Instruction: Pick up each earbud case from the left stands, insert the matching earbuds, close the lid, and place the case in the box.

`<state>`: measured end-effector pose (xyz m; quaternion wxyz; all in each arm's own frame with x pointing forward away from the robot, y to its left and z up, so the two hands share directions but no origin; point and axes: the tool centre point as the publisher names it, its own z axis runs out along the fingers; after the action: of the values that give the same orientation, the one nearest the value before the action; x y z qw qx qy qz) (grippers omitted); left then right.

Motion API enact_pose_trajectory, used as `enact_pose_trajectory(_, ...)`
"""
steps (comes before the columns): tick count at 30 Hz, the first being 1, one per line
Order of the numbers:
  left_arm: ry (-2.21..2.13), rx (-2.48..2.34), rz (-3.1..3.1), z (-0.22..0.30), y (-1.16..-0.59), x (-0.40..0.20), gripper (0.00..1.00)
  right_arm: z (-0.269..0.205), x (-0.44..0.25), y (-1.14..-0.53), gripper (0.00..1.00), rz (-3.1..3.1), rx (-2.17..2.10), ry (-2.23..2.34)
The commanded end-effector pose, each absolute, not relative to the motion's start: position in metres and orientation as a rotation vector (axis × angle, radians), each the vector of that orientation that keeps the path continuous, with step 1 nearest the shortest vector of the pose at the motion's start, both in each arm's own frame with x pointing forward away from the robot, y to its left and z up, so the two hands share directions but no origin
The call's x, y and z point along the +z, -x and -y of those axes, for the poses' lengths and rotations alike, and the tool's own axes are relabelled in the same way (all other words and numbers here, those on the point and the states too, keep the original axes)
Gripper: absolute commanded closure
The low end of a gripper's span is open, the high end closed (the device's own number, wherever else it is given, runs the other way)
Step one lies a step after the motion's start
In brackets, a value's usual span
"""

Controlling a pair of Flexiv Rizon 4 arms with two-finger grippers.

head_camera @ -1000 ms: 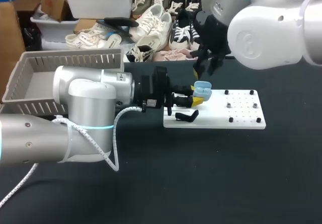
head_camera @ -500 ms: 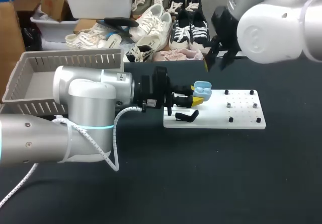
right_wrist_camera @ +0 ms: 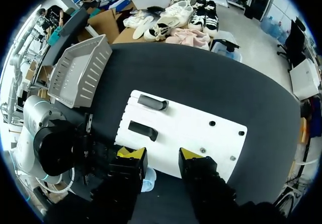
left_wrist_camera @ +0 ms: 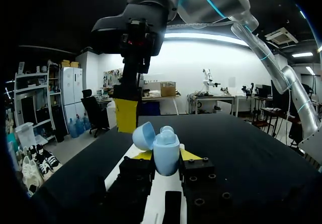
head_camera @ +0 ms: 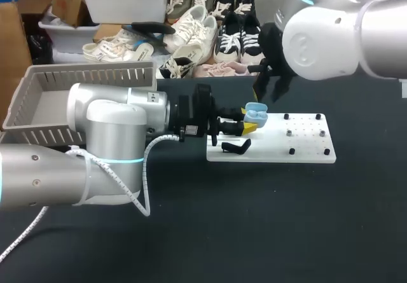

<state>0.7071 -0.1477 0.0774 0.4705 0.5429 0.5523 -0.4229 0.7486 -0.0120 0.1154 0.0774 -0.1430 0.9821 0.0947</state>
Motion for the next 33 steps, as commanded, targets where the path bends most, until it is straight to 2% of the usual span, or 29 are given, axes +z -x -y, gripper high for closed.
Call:
enact_pose_trajectory(1, -1.326, -1.031, -1.353, 0.148, -0.706, 0.077, 1.00, 0.015, 0.117, -0.736, 0.62, -2.932, 0.282, 0.421)
enact_pose_trajectory(12, -1.326, -1.031, -1.353, 0.148, -0.706, 0.077, 1.00, 0.024, 0.140, -0.711, 0.62, -2.876, 0.341, 0.365)
enact_pose_trajectory(20, -1.326, -1.031, -1.353, 0.148, -0.706, 0.077, 1.00, 0.065, 0.185, -0.690, 0.60, -2.731, 0.498, 0.139)
enact_pose_trajectory(26, -1.302, -0.940, -1.330, 0.112, -0.715, 0.103, 1.00, 0.093, 0.159, -0.661, 0.59, -2.770, 0.608, -0.093)
enact_pose_trajectory(33, -1.270, -0.790, -1.358, 0.036, -0.728, 0.127, 1.00, 0.107, 0.129, -0.637, 0.60, -2.864, 0.546, -0.251)
